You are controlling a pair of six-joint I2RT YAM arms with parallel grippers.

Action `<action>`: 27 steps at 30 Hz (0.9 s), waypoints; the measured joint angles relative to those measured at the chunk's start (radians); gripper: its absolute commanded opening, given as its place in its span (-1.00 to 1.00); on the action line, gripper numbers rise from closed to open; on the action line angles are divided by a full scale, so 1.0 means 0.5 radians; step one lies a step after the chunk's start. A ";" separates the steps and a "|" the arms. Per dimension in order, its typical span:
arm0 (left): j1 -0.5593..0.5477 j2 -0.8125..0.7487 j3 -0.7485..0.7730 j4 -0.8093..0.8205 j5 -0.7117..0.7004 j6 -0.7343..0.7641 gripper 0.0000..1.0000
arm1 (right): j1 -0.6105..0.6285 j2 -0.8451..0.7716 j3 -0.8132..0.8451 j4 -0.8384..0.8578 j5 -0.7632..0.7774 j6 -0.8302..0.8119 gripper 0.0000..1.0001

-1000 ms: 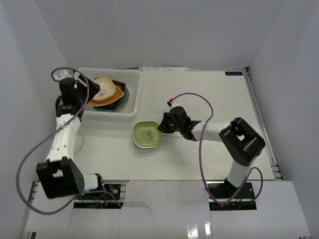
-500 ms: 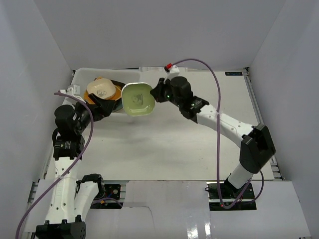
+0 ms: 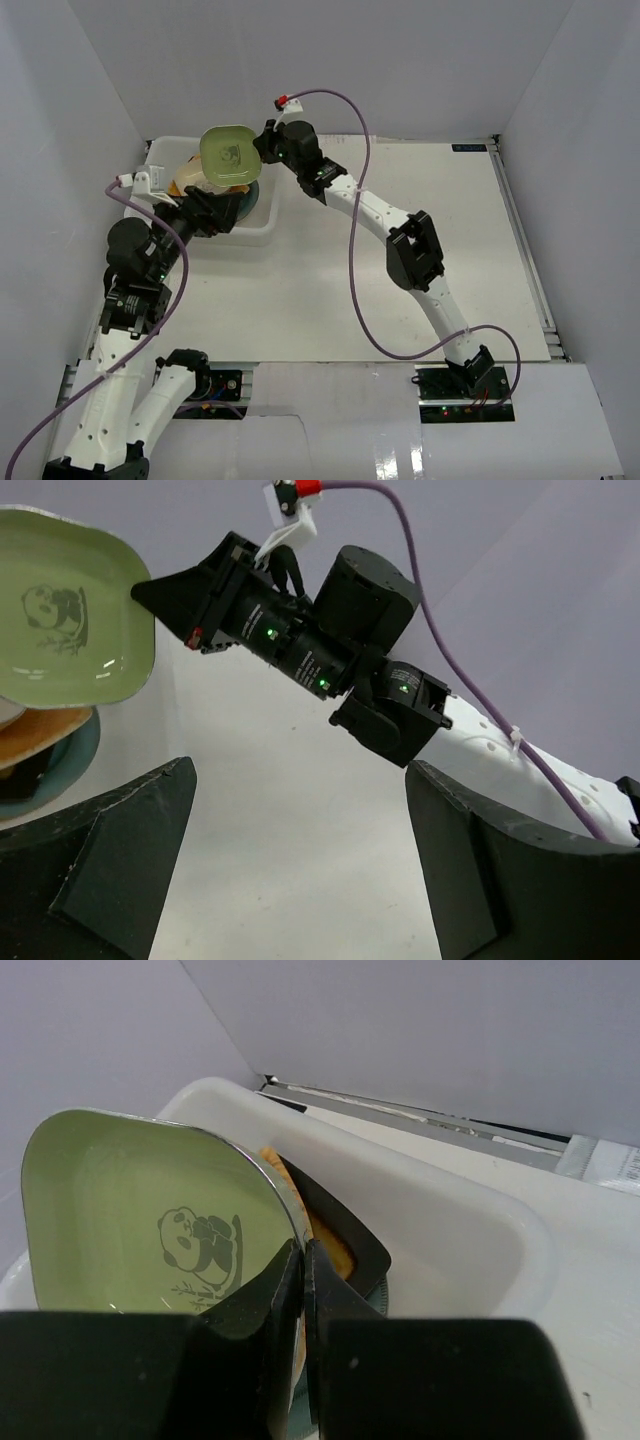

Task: Place the plates into the plastic bin on the countertop

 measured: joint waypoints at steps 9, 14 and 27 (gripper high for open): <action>-0.104 0.068 -0.216 -0.072 -0.266 0.061 0.94 | 0.153 0.523 0.311 0.412 0.247 -0.023 -0.84; -0.111 0.066 -0.229 -0.050 -0.326 0.069 0.94 | 0.249 0.603 0.338 0.594 0.370 -0.024 -0.83; -0.112 0.164 -0.237 -0.050 -0.616 0.000 0.96 | 0.211 0.526 0.202 0.754 0.388 0.040 0.55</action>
